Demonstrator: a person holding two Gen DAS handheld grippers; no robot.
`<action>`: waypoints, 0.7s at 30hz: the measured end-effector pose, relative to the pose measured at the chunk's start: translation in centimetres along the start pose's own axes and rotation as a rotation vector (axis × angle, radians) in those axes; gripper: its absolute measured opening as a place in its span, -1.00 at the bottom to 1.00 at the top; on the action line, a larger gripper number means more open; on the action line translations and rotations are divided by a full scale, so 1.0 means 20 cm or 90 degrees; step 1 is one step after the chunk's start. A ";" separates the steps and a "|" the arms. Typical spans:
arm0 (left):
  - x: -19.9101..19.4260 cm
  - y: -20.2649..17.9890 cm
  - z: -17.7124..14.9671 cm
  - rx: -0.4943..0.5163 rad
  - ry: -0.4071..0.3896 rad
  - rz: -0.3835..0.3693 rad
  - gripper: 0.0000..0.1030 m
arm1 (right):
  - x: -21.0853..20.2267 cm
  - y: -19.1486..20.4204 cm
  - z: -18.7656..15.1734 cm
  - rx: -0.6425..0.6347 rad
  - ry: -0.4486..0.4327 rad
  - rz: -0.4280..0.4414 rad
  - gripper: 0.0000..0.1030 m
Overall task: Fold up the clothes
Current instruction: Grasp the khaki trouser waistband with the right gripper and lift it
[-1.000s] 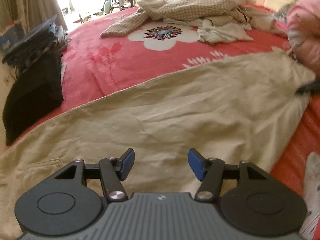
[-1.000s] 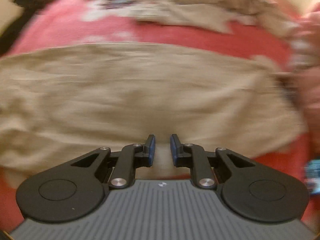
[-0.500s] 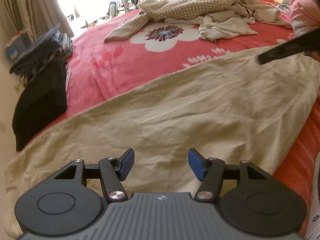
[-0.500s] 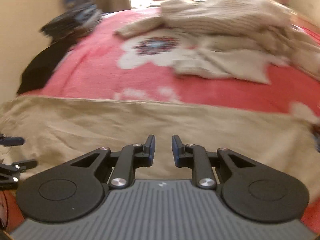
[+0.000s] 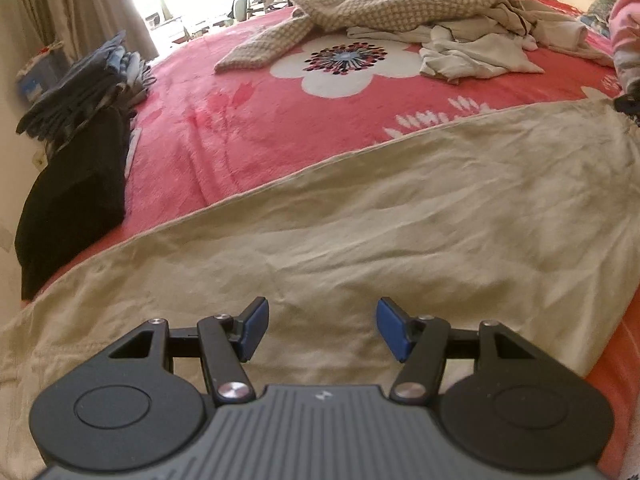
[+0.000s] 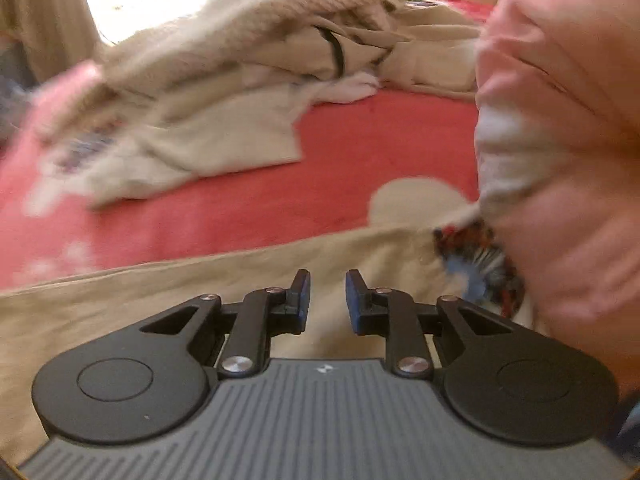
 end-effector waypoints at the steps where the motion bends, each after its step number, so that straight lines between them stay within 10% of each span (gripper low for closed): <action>1: 0.01 0.00 0.00 0.002 0.005 0.000 0.20 | -0.05 0.00 -0.05 -0.017 0.002 0.042 -0.61; 4: 0.04 0.00 0.00 -0.002 0.021 -0.001 0.21 | -0.12 0.03 -0.25 -0.101 0.026 0.098 -0.51; 7: 0.04 -0.01 -0.01 -0.006 0.025 0.004 0.21 | -0.12 -0.05 -0.40 -0.086 0.051 0.009 -0.50; 12: 0.01 -0.02 -0.02 -0.014 0.033 0.018 0.21 | -0.28 -0.36 -0.59 0.196 -0.009 0.124 -0.40; 21: -0.02 -0.03 -0.06 -0.003 0.050 0.043 0.22 | -0.01 -0.48 -0.69 0.468 -0.037 0.238 -0.36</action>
Point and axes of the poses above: each gripper's, at about its wrist camera, not at the fingertips, and x roughly the way its jaws point, y to its left, z to its top, the point moved 2 cm from there along x, roughly the way its jaws point, and after that the axes turned 12 degrees about y, right-handed, at the moved point
